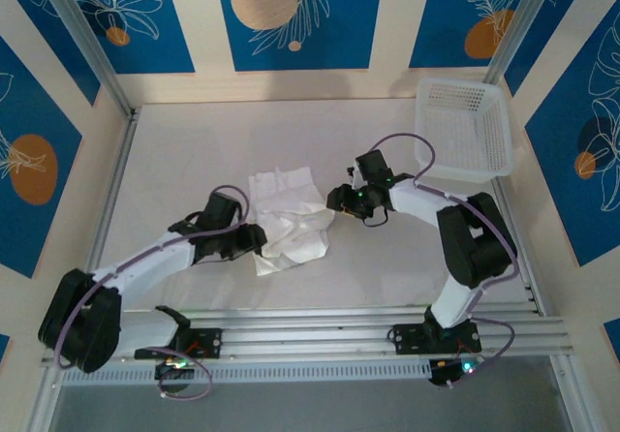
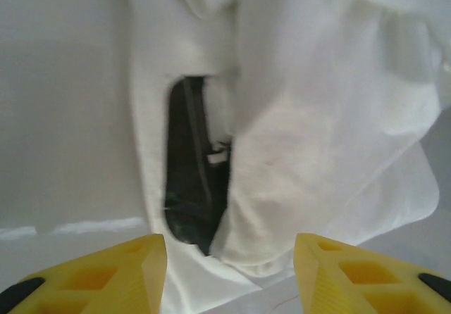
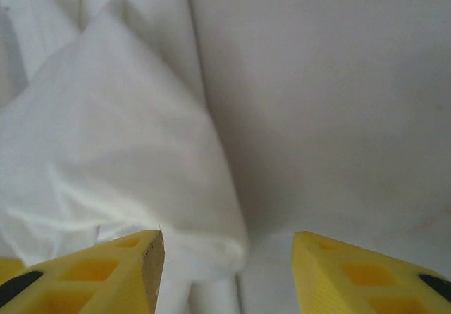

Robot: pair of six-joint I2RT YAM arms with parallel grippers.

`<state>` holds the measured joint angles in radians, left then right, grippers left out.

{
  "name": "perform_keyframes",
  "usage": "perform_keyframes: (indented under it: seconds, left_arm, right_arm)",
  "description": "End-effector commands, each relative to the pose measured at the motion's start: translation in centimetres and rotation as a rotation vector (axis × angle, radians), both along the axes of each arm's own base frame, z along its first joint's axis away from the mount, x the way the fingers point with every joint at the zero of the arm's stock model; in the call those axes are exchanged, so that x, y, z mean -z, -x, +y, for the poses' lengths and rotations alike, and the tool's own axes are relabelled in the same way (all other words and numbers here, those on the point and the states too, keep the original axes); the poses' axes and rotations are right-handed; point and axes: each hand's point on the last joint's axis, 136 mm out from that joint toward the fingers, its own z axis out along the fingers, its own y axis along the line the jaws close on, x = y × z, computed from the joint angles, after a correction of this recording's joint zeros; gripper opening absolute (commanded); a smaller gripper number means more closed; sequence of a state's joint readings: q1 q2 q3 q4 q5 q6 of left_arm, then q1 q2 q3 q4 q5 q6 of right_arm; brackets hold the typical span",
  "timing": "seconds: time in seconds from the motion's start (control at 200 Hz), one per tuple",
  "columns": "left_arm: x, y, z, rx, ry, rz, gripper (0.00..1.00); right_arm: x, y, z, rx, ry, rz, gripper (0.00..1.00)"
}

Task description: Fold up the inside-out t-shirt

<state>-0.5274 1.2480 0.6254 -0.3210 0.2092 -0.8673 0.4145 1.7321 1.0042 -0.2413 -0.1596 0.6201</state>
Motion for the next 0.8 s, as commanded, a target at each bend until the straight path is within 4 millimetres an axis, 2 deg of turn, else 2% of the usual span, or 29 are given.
perform_keyframes:
  seconds: [0.0,0.08,0.135,0.185,0.355,0.475,0.535,0.63,0.67,0.795]
  left_arm:
    - [0.4,-0.7,-1.8,0.008,0.011,-0.009,0.51]
    - [1.6,-1.3,-2.4,0.005,0.009,-0.002,0.51]
    - [1.9,-1.9,-3.0,0.007,0.025,-0.007,0.49]
    - [1.9,-2.3,-3.5,0.0,0.043,-0.013,0.45]
    - [0.8,-3.3,-4.3,0.009,0.054,-0.041,0.19]
    - [-0.1,-3.1,-4.0,0.019,0.042,-0.047,0.14]
    - [-0.5,-2.9,-3.7,0.021,0.036,-0.055,0.17]
    - [-0.5,-2.6,-3.0,0.019,-0.003,-0.051,0.42]
    - [-0.3,-2.6,-3.0,0.024,-0.009,-0.046,0.48]
    - [0.7,-2.5,-3.5,0.018,0.016,-0.021,0.5]
  right_arm:
    - [0.4,-0.4,2.1,-0.076,-0.082,0.016,0.48]
    - [0.2,-0.1,3.7,-0.108,-0.148,0.049,0.32]
    - [-0.2,0.2,4.2,-0.119,-0.152,0.044,0.17]
    - [-0.6,0.4,4.3,-0.117,-0.146,0.033,0.09]
    - [-1.4,1.4,4.0,-0.103,-0.152,0.032,0.0]
    - [-2.5,2.1,3.8,-0.098,-0.159,0.025,0.0]
    - [-3.3,2.2,3.9,-0.105,-0.16,0.006,0.0]
    - [-3.6,2.1,3.8,-0.106,-0.151,-0.008,0.0]
    - [-3.5,2.0,3.7,-0.104,-0.149,-0.006,0.0]
    - [-3.1,1.8,3.9,-0.105,-0.155,0.009,0.0]
